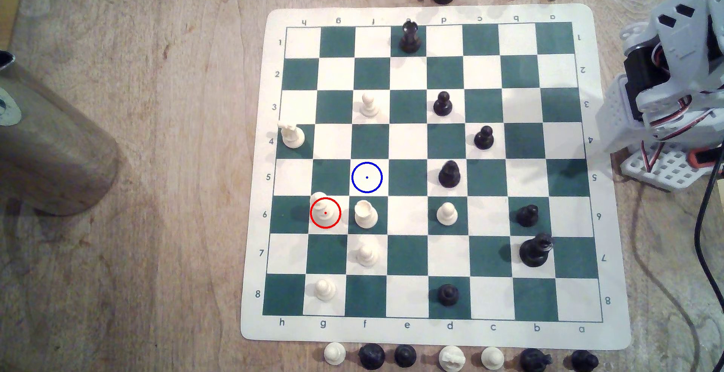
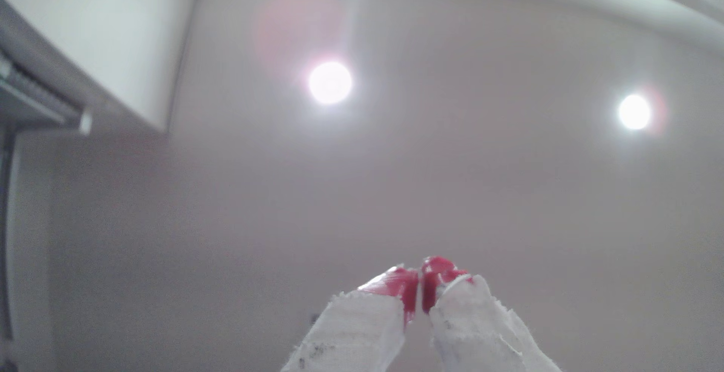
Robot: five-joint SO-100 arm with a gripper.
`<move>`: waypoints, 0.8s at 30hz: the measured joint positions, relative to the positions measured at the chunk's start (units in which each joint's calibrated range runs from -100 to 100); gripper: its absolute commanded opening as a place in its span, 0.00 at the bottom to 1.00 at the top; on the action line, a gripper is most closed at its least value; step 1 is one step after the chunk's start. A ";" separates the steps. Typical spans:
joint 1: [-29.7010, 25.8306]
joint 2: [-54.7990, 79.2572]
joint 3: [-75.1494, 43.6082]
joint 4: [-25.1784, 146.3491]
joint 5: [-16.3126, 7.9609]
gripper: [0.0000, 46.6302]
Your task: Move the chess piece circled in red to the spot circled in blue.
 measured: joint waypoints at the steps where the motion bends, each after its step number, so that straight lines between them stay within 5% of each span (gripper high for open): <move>1: 0.00 0.00 0.00 0.00 0.00 0.00; 12: -0.81 0.17 -7.32 25.58 0.00 0.00; 24: 1.62 0.17 -32.72 102.79 -0.73 0.00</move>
